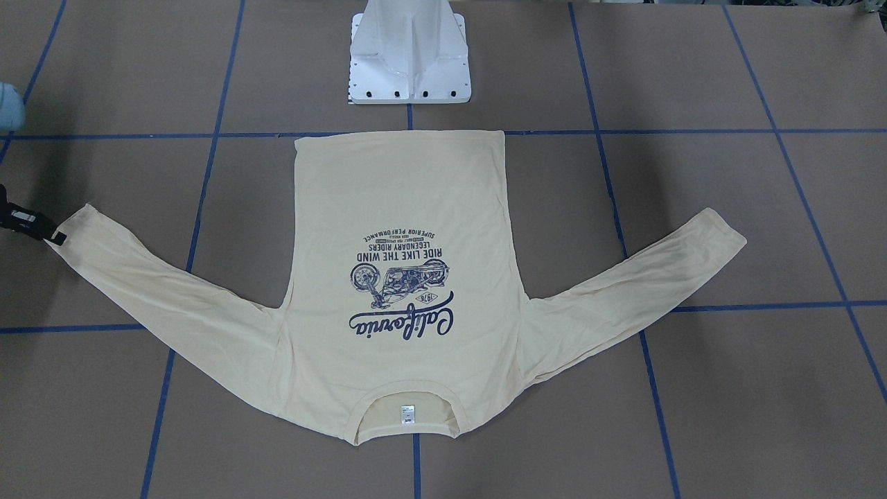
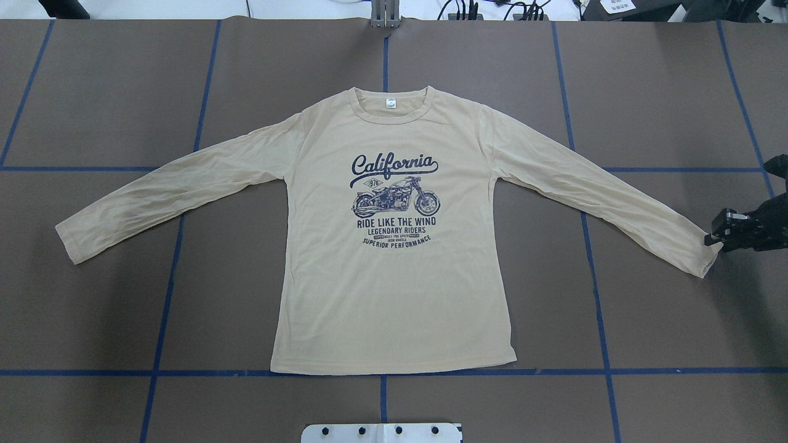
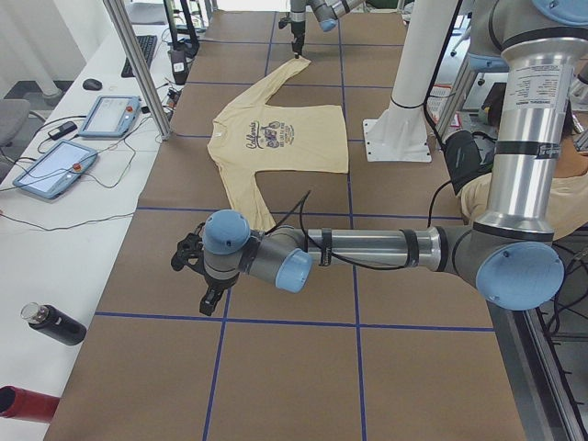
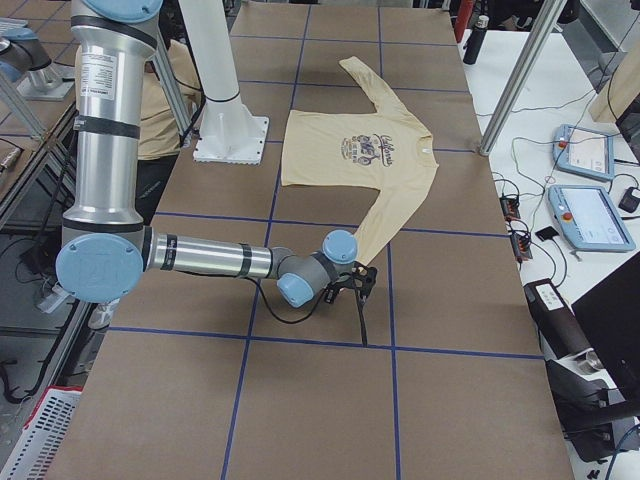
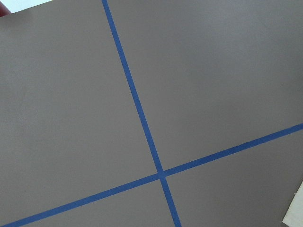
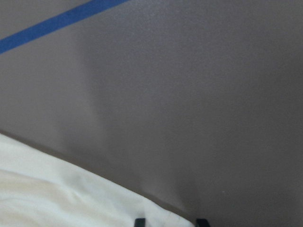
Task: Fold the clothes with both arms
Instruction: 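Move the right gripper to the cuff of the sleeve nearest it and grasp, then carry the grasped sleeve with the right gripper across the shirt toward the collar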
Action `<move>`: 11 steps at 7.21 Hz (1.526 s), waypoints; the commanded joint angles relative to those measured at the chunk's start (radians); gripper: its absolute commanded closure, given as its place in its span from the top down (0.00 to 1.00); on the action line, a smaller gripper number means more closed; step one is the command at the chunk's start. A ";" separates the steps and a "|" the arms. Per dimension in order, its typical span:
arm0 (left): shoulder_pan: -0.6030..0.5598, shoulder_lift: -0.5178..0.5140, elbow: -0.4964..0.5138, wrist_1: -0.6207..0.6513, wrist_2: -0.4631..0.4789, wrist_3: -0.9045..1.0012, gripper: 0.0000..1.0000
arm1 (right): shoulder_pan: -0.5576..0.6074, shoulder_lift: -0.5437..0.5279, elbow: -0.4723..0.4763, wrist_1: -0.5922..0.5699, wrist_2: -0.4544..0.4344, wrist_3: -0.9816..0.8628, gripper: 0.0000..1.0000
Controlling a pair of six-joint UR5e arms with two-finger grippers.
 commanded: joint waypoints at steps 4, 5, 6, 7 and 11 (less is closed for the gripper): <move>0.000 0.000 -0.003 0.000 -0.001 -0.001 1.00 | 0.008 0.004 0.116 -0.017 0.011 0.024 0.00; 0.000 0.000 -0.008 0.000 -0.003 -0.004 1.00 | -0.013 0.066 0.131 -0.018 0.009 0.137 0.00; 0.000 0.000 -0.008 0.000 -0.003 -0.015 1.00 | -0.042 0.168 0.136 -0.018 0.009 0.287 0.00; 0.000 0.000 -0.008 0.000 -0.003 -0.015 1.00 | -0.108 0.286 0.132 -0.025 -0.005 0.440 0.00; 0.000 0.002 -0.008 -0.008 -0.044 -0.014 1.00 | -0.272 0.937 0.062 -0.580 -0.291 0.623 0.00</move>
